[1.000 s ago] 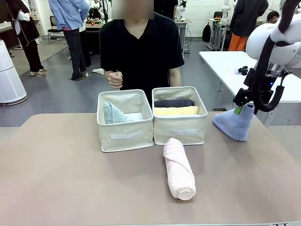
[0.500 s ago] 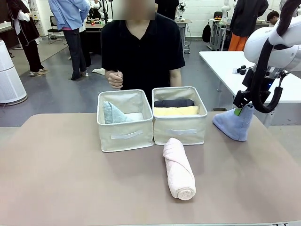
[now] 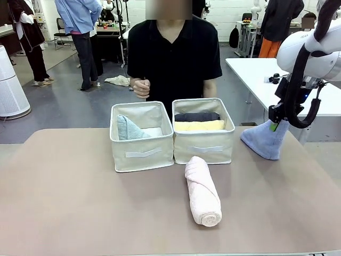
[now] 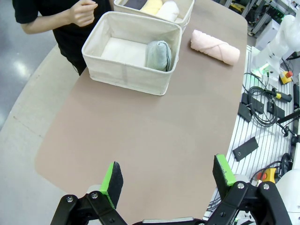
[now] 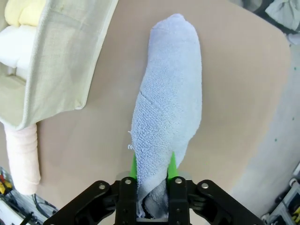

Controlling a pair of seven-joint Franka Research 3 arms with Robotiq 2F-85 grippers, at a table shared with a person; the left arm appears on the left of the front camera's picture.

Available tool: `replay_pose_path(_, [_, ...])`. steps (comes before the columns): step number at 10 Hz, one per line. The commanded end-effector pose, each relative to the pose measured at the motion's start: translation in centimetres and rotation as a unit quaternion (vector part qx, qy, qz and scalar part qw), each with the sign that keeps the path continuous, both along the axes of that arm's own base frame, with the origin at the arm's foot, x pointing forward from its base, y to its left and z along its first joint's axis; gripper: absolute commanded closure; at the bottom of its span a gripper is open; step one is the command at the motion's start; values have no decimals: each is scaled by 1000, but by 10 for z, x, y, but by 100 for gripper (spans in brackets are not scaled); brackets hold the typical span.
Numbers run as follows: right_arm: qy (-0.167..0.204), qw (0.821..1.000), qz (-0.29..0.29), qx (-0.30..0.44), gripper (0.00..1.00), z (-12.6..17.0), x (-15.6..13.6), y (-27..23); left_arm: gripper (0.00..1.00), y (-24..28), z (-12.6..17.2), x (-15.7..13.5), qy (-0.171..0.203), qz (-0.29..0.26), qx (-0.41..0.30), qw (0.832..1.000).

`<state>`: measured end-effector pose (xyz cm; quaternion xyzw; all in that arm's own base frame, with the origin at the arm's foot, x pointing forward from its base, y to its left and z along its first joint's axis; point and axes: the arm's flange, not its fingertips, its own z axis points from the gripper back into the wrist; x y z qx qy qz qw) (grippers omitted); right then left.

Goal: Sort the towels based on their folding style.
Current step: Pick up another triangle-folded towel from the table and place it in the left Fabric basket.

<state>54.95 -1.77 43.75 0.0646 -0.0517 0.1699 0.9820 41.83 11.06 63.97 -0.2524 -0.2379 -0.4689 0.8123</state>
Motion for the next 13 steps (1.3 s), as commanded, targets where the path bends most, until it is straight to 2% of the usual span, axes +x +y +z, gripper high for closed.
replay_pose_path(1, [-24,1000,-1,-20,100,-5,-6,-2,0,-1,0,0,-5,3,-3,1000])
replay_pose_path(3, [-36,999,-9,-41,100,3,-11,-1,0,-1,0,0,-5,3,-3,1000])
replay_pose_path(4, [-42,994,-12,-95,100,23,-25,3,0,-1,0,0,-5,3,-3,1000])
replay_pose_path(5, [-25,992,-21,-123,100,58,-47,9,0,-1,0,0,-5,3,-3,1000])
replay_pose_path(6, [-24,991,-19,-131,100,99,-72,14,0,-1,0,0,-5,3,-3,1000])
replay_pose_path(7, [-37,991,-14,-128,100,145,-100,19,0,-1,0,0,-5,3,-3,1000])
replay_pose_path(8, [-67,989,-18,-134,100,181,-121,21,0,-1,0,0,-5,3,-3,1000])
replay_pose_path(9, [-81,989,-25,-121,100,218,-138,22,0,-1,0,0,-5,3,-3,1000])
replay_pose_path(11, [-87,991,-22,-98,100,249,-154,24,0,-1,0,0,-5,3,-3,1000])
replay_pose_path(13, [-82,994,6,-71,100,258,-161,31,0,-1,0,0,-5,3,-3,1000])
